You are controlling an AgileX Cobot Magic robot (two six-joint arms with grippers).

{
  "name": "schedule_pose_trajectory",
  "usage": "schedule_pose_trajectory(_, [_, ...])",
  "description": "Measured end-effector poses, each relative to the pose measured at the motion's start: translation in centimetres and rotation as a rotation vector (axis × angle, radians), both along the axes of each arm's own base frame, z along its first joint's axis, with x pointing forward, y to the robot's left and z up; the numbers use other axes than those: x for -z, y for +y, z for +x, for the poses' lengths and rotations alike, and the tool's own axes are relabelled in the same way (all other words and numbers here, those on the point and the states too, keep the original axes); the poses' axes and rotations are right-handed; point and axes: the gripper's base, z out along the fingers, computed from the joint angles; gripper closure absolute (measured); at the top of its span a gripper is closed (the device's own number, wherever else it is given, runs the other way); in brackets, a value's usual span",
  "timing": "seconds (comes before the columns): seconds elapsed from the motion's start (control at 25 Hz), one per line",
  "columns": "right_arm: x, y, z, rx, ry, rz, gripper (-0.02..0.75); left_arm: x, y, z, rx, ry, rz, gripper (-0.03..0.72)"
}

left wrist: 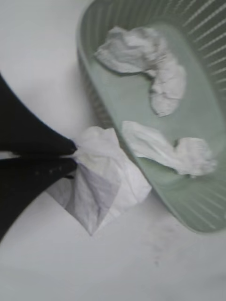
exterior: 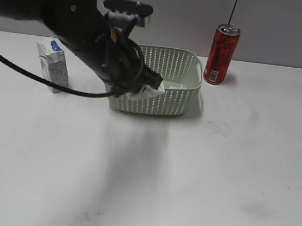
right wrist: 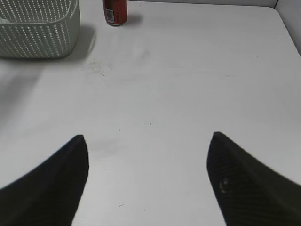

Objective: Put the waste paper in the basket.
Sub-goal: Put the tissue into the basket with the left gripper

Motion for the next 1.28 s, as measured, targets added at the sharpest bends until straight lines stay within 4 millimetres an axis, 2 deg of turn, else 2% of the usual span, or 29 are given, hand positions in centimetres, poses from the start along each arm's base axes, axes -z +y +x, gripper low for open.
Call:
schedule_pose_trajectory(0.12, [0.0, 0.0, 0.0, 0.0, 0.0, 0.0, 0.146, -3.0, 0.4, 0.2, 0.007, -0.142, -0.058, 0.706])
schedule_pose_trajectory(0.28, [0.0, 0.0, 0.0, 0.0, 0.0, 0.0, 0.146, -4.2, 0.7, 1.7, 0.029, -0.346, -0.085, 0.706])
schedule_pose_trajectory(0.44, [0.0, 0.0, 0.0, 0.0, 0.0, 0.0, 0.146, -2.8, 0.2, 3.8, 0.043, -0.481, -0.119, 0.706])
schedule_pose_trajectory(0.56, [0.0, 0.0, 0.0, 0.0, 0.0, 0.0, 0.146, -0.4, -0.2, 5.2, 0.042, -0.515, -0.134, 0.697])
schedule_pose_trajectory(0.6, [0.0, 0.0, 0.0, 0.0, 0.0, 0.0, 0.146, 0.5, -0.3, 5.5, 0.04, -0.513, -0.132, 0.677])
schedule_pose_trajectory(0.68, [0.0, 0.0, 0.0, 0.0, 0.0, 0.0, 0.146, 2.2, -0.3, 6.0, 0.039, -0.494, -0.116, 0.559])
schedule_pose_trajectory(0.72, [0.0, 0.0, 0.0, 0.0, 0.0, 0.0, 0.146, 2.7, -0.3, 6.1, 0.039, -0.485, -0.109, 0.481])
schedule_pose_trajectory(0.84, [0.0, 0.0, 0.0, 0.0, 0.0, 0.0, 0.146, 3.5, -0.3, 6.3, 0.04, -0.472, -0.098, 0.154])
schedule_pose_trajectory(0.88, [0.0, 0.0, 0.0, 0.0, 0.0, 0.0, 0.146, 3.5, -0.2, 6.3, 0.039, -0.47, -0.096, 0.107])
schedule_pose_trajectory(0.96, [0.0, 0.0, 0.0, 0.0, 0.0, 0.0, 0.146, 3.3, -0.1, 6.2, 0.039, -0.466, -0.092, 0.071])
schedule_pose_trajectory(1.04, [0.0, 0.0, 0.0, 0.0, 0.0, 0.0, 0.146, 2.6, 0.1, 6.0, 0.037, -0.456, -0.081, 0.071])
schedule_pose_trajectory(1.16, [0.0, 0.0, 0.0, 0.0, 0.0, 0.0, 0.146, 0.5, 0.9, 5.3, 0.032, -0.432, -0.056, 0.081])
schedule_pose_trajectory(1.28, [0.0, 0.0, 0.0, 0.0, 0.0, 0.0, 0.146, -2.2, 2.5, 4.5, 0.01, -0.399, -0.02, 0.09])
